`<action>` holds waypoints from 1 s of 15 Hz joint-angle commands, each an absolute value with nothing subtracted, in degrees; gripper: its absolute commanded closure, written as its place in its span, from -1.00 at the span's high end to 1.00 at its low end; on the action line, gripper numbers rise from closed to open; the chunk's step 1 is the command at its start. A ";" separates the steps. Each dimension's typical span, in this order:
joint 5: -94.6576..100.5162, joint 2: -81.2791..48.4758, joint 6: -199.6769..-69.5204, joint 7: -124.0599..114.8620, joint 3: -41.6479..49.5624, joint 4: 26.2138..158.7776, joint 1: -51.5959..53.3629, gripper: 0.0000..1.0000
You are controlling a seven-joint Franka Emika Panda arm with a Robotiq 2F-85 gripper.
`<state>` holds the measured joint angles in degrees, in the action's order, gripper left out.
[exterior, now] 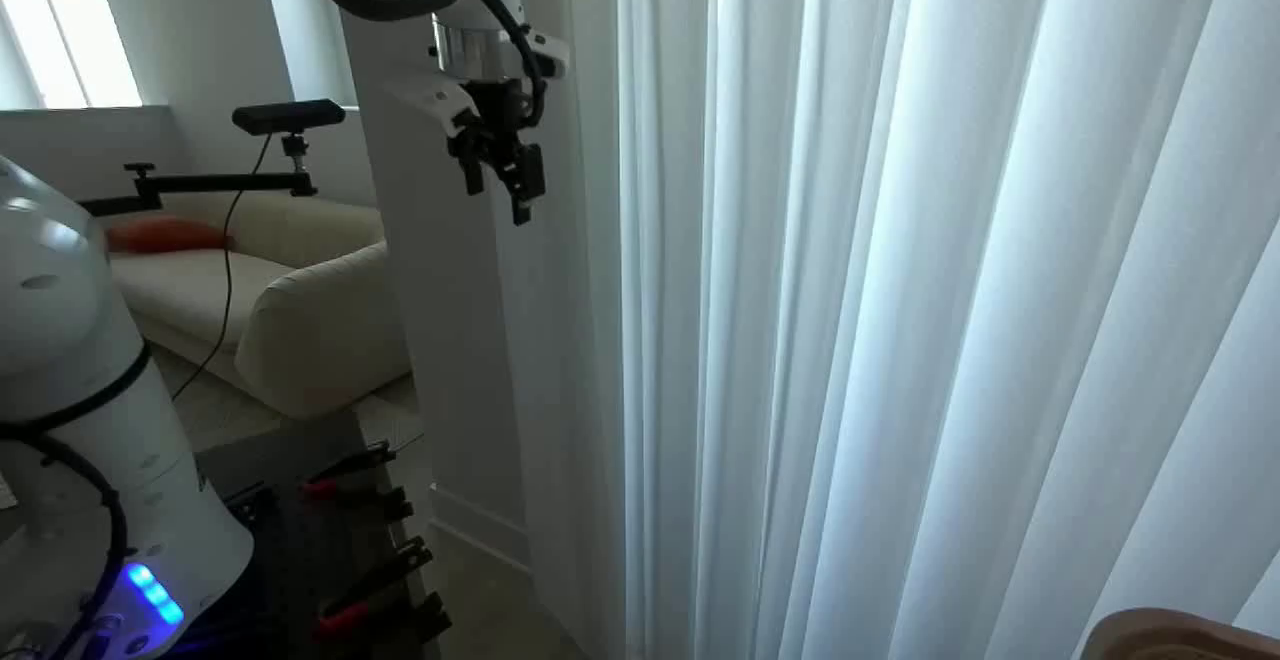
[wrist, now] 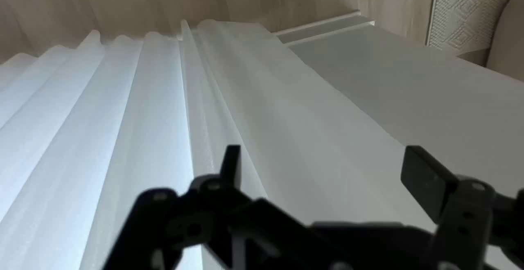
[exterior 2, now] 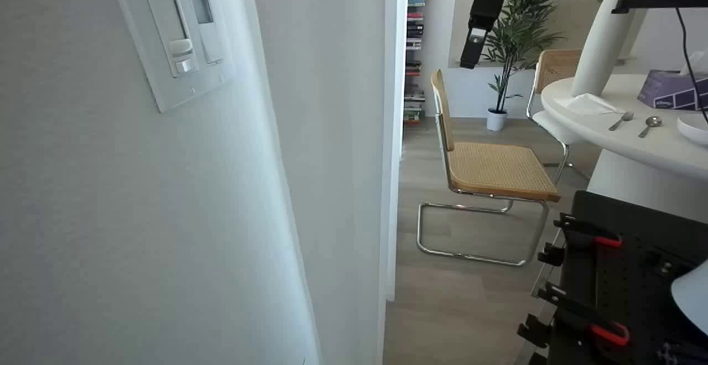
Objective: Turn on the light
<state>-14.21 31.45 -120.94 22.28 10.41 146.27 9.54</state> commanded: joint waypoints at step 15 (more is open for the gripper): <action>-15.87 31.93 -124.10 19.83 0.46 148.53 12.50 1.00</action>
